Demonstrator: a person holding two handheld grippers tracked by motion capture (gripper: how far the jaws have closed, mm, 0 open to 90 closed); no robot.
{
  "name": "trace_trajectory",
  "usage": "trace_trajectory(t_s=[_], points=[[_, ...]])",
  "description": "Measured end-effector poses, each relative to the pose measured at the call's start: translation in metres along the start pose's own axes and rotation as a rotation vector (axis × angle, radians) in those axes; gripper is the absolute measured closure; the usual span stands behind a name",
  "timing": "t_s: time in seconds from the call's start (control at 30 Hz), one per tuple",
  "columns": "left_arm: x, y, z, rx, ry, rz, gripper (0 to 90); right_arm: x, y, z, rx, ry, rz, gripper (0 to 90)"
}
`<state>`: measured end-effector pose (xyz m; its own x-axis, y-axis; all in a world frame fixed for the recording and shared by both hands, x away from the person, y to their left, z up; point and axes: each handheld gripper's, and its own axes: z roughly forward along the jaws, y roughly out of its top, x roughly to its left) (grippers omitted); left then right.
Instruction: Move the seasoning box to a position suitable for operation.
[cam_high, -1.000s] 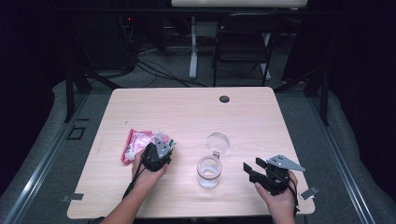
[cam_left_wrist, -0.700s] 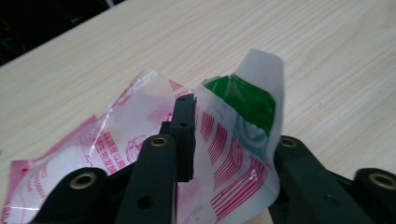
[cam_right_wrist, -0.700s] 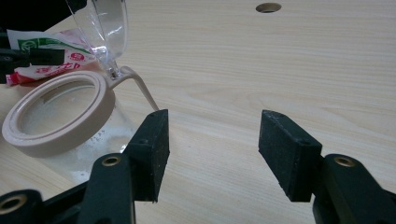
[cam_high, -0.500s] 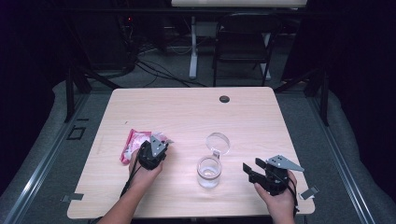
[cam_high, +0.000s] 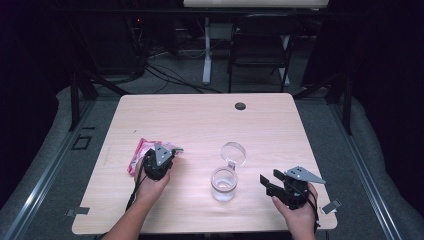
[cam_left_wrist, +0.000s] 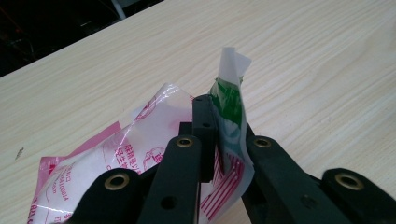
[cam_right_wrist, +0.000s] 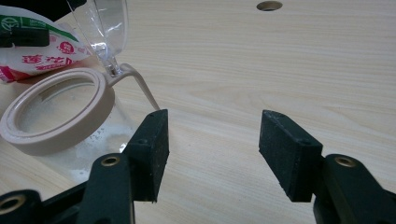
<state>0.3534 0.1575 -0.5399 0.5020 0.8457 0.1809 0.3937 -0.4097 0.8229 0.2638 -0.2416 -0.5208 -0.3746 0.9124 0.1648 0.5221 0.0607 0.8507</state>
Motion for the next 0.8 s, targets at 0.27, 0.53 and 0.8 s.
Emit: trace_trajectory(t_s=[0.27,0.53,0.8], points=[[0.011,0.001,-0.008,-0.028,-0.012,-0.054,88.5,-0.001,0.0,0.0,0.0,0.001,0.001,42.5],[0.024,0.004,-0.02,-0.06,-0.025,-0.095,88.9,0.0,0.0,0.001,-0.004,0.004,0.001,42.5],[0.04,0.006,-0.036,-0.088,-0.015,-0.137,89.2,0.0,0.0,0.002,-0.003,0.004,-0.005,42.5]])
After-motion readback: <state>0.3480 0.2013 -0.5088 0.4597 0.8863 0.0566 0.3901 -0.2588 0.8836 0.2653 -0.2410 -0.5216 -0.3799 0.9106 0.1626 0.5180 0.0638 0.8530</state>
